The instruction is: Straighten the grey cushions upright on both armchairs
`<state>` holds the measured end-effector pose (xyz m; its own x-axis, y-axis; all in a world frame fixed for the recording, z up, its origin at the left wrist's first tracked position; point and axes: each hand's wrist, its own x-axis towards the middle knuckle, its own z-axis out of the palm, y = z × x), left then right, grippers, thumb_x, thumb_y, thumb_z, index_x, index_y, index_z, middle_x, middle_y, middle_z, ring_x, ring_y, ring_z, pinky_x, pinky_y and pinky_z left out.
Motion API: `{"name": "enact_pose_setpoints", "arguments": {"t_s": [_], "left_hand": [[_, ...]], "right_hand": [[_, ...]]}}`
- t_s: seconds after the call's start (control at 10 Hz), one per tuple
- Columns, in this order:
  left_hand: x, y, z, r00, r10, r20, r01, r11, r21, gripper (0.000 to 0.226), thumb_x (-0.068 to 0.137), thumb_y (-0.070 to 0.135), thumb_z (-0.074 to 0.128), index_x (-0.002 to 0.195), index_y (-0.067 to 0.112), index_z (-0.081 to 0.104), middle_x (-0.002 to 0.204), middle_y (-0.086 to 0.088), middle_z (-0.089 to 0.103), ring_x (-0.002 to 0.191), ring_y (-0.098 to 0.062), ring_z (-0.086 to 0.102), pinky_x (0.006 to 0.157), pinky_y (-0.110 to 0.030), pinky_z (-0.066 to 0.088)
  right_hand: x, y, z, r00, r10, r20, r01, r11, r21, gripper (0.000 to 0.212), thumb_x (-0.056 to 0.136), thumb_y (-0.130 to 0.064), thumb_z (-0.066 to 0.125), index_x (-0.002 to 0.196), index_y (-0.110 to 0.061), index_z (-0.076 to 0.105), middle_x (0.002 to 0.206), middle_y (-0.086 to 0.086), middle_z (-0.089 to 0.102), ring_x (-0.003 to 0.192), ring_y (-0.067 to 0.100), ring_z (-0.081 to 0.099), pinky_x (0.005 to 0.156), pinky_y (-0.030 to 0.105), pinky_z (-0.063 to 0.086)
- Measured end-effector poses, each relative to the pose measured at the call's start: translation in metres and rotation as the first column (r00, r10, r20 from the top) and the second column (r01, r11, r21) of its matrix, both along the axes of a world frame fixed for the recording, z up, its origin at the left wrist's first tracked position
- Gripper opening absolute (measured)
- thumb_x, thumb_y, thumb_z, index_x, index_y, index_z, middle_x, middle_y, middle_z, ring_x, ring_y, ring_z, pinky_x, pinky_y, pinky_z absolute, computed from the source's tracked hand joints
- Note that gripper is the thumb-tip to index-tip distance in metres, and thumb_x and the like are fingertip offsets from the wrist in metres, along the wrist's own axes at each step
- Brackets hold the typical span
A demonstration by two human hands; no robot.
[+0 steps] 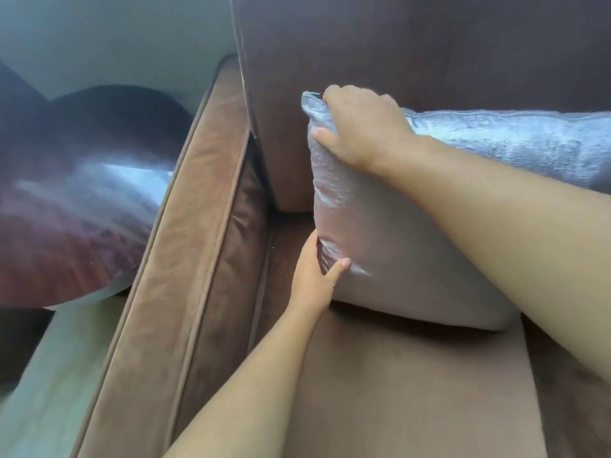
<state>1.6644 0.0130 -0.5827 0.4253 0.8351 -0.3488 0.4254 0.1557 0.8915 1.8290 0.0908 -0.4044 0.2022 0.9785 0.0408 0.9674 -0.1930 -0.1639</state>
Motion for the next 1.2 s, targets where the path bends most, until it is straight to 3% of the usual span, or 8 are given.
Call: {"name": "enact_pose_setpoints", "arguments": {"t_s": [0.1,0.2,0.4,0.5,0.7,0.9,1.0,1.2], "left_hand": [[-0.012,0.002,-0.029,0.999,-0.05,0.011,0.05,0.997,-0.066,0.082,0.078,0.046,0.077,0.149,0.036,0.038,0.149,0.018,0.049,0.139,-0.001,0.043,0.117,-0.035,0.036],[-0.027,-0.008,-0.048,0.994,-0.097,-0.048,0.09,0.987,-0.132,0.093,0.075,0.042,0.082,0.152,0.036,0.031,0.152,0.017,0.045,0.14,-0.002,0.041,0.119,-0.036,0.034],[-0.025,-0.01,-0.065,0.965,-0.097,-0.245,0.104,0.994,0.015,0.066,0.085,0.017,0.075,0.142,0.027,0.044,0.133,0.007,0.06,0.122,-0.013,0.054,0.097,-0.028,0.042],[-0.02,-0.015,-0.059,0.965,-0.106,-0.238,0.101,0.994,-0.034,0.051,0.089,0.021,0.073,0.134,0.024,0.048,0.119,0.008,0.063,0.11,-0.014,0.058,0.086,-0.026,0.041],[-0.03,-0.036,-0.055,0.97,-0.062,-0.236,0.043,0.995,-0.085,0.044,0.094,0.029,0.068,0.133,0.021,0.05,0.114,0.01,0.06,0.106,-0.01,0.053,0.087,-0.025,0.037],[-0.042,-0.02,-0.06,0.882,-0.144,-0.449,0.196,0.978,0.072,0.011,0.094,0.03,0.064,0.092,0.019,0.062,0.092,0.001,0.057,0.084,-0.017,0.056,0.07,-0.032,0.043],[-0.049,-0.021,-0.064,0.833,-0.136,-0.537,0.222,0.97,0.1,0.017,0.097,0.024,0.057,0.081,0.019,0.057,0.091,-0.003,0.056,0.081,-0.023,0.053,0.069,-0.034,0.038],[-0.053,-0.023,-0.018,0.905,-0.124,-0.406,0.157,0.986,0.048,0.025,0.095,0.037,0.065,0.112,0.018,0.068,0.105,-0.001,0.063,0.097,-0.017,0.061,0.081,-0.027,0.041]], "right_hand": [[0.004,-0.002,-0.014,0.998,-0.036,0.06,0.03,0.996,0.084,0.048,0.1,-0.046,0.049,0.13,-0.009,0.05,0.131,0.013,0.057,0.122,0.036,0.052,0.099,0.047,0.038],[0.01,-0.008,-0.018,0.998,-0.057,-0.002,0.057,0.978,0.203,0.04,0.1,-0.043,0.05,0.124,-0.012,0.054,0.127,0.01,0.058,0.12,0.032,0.052,0.099,0.044,0.036],[0.031,-0.029,-0.008,0.986,-0.111,-0.128,0.153,0.908,0.391,0.031,0.094,-0.041,0.054,0.107,-0.014,0.06,0.11,0.001,0.064,0.106,0.022,0.057,0.093,0.038,0.039],[0.04,-0.032,0.002,0.951,-0.133,-0.279,0.251,0.858,0.448,0.022,0.089,-0.038,0.059,0.096,-0.018,0.061,0.091,-0.007,0.055,0.087,0.012,0.047,0.089,0.037,0.042],[0.048,-0.034,0.009,0.952,-0.127,-0.277,0.231,0.894,0.383,0.026,0.089,-0.041,0.059,0.096,-0.015,0.062,0.093,-0.007,0.053,0.088,0.012,0.046,0.088,0.039,0.043],[0.046,-0.038,0.003,0.943,-0.128,-0.309,0.248,0.886,0.392,0.026,0.089,-0.04,0.062,0.097,-0.015,0.064,0.093,-0.006,0.054,0.095,0.021,0.056,0.091,0.041,0.044],[0.043,-0.043,0.004,0.955,-0.119,-0.272,0.219,0.901,0.375,0.029,0.092,-0.041,0.059,0.107,-0.016,0.066,0.105,0.0,0.063,0.106,0.022,0.058,0.096,0.04,0.043],[0.028,-0.081,0.008,0.958,-0.09,-0.274,0.151,0.965,0.214,0.05,0.094,-0.026,0.063,0.14,-0.01,0.052,0.147,0.01,0.051,0.138,0.03,0.045,0.117,0.041,0.033]]}}
